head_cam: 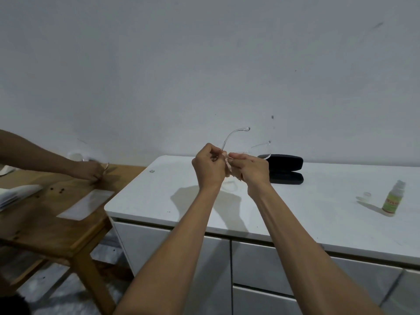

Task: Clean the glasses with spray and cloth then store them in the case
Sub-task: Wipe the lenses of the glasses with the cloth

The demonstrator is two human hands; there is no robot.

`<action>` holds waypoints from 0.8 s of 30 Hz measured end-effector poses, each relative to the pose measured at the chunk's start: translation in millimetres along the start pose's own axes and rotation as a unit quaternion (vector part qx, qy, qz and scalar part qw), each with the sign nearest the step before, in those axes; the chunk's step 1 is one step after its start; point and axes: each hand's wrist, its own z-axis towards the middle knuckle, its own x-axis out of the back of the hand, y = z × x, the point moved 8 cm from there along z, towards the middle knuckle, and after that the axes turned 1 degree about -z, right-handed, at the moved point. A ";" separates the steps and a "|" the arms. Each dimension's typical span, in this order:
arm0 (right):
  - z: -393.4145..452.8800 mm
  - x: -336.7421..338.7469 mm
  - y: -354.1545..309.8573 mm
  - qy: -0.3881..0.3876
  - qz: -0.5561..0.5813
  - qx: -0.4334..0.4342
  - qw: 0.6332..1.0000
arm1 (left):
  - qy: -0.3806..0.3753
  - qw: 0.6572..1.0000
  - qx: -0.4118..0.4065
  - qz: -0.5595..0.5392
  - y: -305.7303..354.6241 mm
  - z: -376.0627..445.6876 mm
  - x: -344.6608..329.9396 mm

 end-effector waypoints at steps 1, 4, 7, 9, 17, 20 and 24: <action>-0.2 1.7 -0.6 -0.010 -0.018 -0.001 1.000 | -0.004 1.000 0.004 0.002 -2.1 1.7 1.2; -1.6 13.4 -4.4 0.045 -0.049 0.018 0.998 | -0.008 1.000 -0.004 0.002 -2.8 1.6 1.8; -5.3 18.3 -4.8 0.145 0.024 0.045 0.988 | -0.008 1.000 -0.030 0.007 5.7 -6.2 -5.6; -3.4 17.6 -2.3 0.190 0.059 0.055 0.979 | -0.011 0.999 -0.039 0.007 14.3 -12.0 -12.0; -0.5 4.1 -8.0 0.063 0.026 0.050 0.996 | 0.001 1.000 -0.028 0.003 15.7 -8.8 -12.8; 1.4 6.5 -6.5 0.024 -0.033 0.044 0.998 | 0.002 1.000 -0.011 0.003 5.7 -5.7 -10.2; -2.6 13.7 -1.4 0.038 -0.073 0.057 0.995 | 0.007 1.000 0.007 0.008 -2.1 -6.2 -5.7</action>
